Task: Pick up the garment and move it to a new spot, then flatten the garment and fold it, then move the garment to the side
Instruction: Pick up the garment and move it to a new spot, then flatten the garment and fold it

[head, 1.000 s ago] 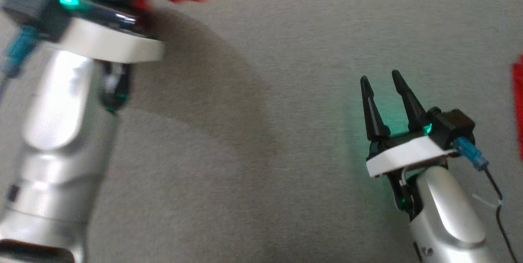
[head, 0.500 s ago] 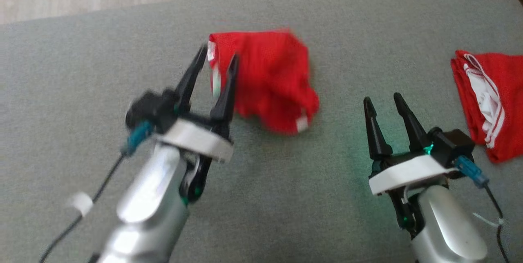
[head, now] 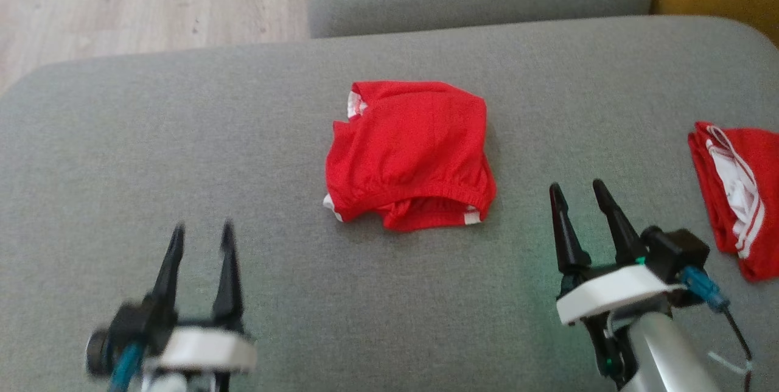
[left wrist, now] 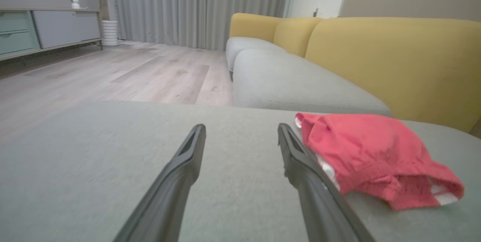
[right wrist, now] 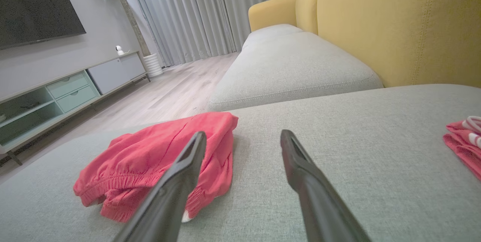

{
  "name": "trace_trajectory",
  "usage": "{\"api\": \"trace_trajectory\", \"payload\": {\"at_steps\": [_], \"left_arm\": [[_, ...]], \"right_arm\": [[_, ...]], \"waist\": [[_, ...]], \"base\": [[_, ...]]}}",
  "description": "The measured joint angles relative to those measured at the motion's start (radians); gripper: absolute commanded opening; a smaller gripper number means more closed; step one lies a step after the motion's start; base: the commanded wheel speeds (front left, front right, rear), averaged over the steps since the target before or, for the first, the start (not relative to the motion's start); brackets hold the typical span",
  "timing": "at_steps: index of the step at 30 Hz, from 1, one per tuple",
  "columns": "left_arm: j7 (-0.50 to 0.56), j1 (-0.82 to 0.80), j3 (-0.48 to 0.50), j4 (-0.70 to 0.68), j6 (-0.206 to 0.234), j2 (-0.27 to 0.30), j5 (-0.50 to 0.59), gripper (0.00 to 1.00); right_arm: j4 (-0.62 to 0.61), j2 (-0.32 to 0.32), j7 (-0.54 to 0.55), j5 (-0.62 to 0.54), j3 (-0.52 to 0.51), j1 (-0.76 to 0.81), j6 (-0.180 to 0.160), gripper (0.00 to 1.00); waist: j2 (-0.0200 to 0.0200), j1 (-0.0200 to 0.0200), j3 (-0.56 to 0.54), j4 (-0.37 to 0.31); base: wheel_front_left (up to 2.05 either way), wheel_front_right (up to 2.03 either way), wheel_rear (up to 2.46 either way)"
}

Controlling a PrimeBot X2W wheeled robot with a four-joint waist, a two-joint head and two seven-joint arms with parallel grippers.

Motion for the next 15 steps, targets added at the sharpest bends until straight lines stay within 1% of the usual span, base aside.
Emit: {"api": "trace_trajectory", "payload": {"at_steps": [1,4,5,10,12,15], "left_arm": [[0.0,0.037,0.02,-0.009,-0.001,-0.005,0.01,1.0],[0.0,0.119,0.056,-0.029,-0.031,-0.02,0.049,1.0],[0.0,0.119,0.056,-0.029,-0.031,-0.02,0.049,1.0],[0.0,0.15,0.077,-0.038,-0.061,-0.049,0.08,1.0],[0.0,0.147,0.082,-0.041,-0.062,-0.052,0.086,1.0],[0.0,0.138,0.083,-0.042,-0.079,-0.055,0.094,1.0]], "right_arm": [[0.0,0.0,0.0,0.001,-0.001,0.01,0.0,1.0],[0.006,0.001,0.0,0.001,-0.005,0.031,0.0,1.0],[0.006,0.001,0.0,0.001,-0.005,0.031,0.0,1.0],[0.009,0.002,0.0,0.001,-0.007,0.042,0.0,1.0],[0.013,0.002,0.0,0.0,-0.003,0.043,0.0,1.0],[0.049,0.002,0.0,-0.001,0.022,0.042,0.0,1.0]], "waist": [[0.0,-0.0001,-0.007,0.004],[0.0,0.0,-0.018,0.014],[0.0,0.0,-0.018,0.014],[0.0,0.0001,-0.014,0.028],[0.0,0.0003,-0.009,0.033],[0.0,0.0002,0.002,0.044]], "base": [[0.0,0.0,0.0],[0.0,0.0,0.0],[0.0,0.0,0.0],[0.0,0.0,0.0],[0.0,0.0,0.0],[0.0,0.0,0.0]]}}
